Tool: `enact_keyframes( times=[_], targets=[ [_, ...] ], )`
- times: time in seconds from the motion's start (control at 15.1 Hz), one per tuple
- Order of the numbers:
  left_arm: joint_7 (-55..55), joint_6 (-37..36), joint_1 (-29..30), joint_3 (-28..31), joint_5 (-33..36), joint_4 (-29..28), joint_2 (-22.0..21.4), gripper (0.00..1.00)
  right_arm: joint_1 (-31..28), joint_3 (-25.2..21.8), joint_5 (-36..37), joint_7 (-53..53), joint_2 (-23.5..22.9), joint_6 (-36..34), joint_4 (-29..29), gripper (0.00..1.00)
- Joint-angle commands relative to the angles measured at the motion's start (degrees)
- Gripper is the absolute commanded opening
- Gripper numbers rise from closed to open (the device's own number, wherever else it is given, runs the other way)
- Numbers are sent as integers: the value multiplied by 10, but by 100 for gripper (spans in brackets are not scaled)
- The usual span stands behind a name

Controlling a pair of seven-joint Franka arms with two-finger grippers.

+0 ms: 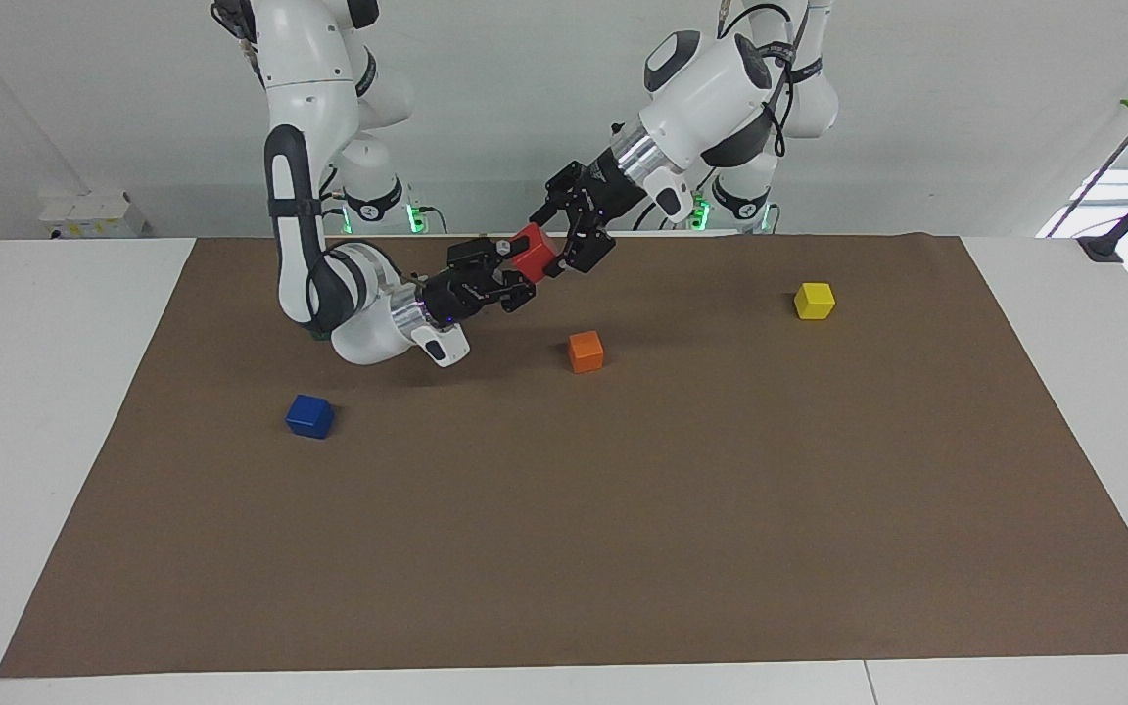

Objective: Transfer red block to right arm and stack on blue block
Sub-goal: 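Grasp the red cube with the right gripper while the left gripper releases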

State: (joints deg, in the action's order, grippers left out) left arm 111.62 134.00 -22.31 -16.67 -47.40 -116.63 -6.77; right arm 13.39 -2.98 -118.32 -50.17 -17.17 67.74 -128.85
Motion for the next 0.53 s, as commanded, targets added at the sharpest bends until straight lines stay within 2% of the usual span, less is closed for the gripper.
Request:
enact_keyframes(
  times=[0.0,0.2,0.46],
  targets=[
    [8,-18,33,7,-2,-19,-30,100,-6,3,-8,16,0,8,7,0],
    [-8,-67,104,8,5,-19,-33,100,-6,3,-8,16,-1,8,8,0],
    [-159,-110,211,8,19,-18,-33,100,-18,-2,16,26,7,23,11,0]
  ],
)
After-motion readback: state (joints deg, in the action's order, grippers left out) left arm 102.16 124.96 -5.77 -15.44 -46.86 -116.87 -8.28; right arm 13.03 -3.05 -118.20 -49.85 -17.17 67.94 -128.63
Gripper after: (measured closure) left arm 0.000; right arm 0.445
